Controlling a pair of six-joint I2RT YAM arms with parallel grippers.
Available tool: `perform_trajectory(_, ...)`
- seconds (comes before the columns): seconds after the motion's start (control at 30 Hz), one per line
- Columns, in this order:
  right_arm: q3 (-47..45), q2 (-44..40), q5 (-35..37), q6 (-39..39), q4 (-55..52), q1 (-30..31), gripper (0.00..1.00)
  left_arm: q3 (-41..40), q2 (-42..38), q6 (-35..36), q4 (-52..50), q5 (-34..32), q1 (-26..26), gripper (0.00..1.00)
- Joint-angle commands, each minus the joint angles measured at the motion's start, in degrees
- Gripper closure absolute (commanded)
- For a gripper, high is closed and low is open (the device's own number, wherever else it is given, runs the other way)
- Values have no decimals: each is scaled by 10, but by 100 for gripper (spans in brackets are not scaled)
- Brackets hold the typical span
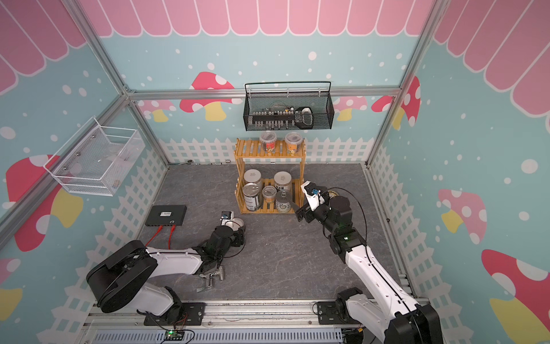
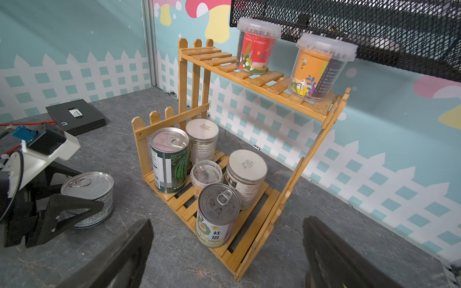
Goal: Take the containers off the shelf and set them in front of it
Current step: Place the container at the center of the board.
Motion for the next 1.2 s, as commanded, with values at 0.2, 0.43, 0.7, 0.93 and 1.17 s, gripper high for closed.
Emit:
perform_trajectory(0.2,-5,-1,20,-10,-1,-1,1,-1,25,4,9,51,-7,26)
perform_trajectory(0.43,-9,-1,26,-11,0,-1,1,1,29,13,8,51,-21,25)
perform_trajectory(0.7,-11,-2,30,-11,0,0,1,10,48,24,17,63,-43,23)
perform_trajectory(0.93,-11,-4,32,-12,-1,-2,1,18,52,27,12,62,-47,13)
perform_trajectory(1.17,-6,-6,22,-9,-2,-2,1,30,37,28,-15,64,-47,3)
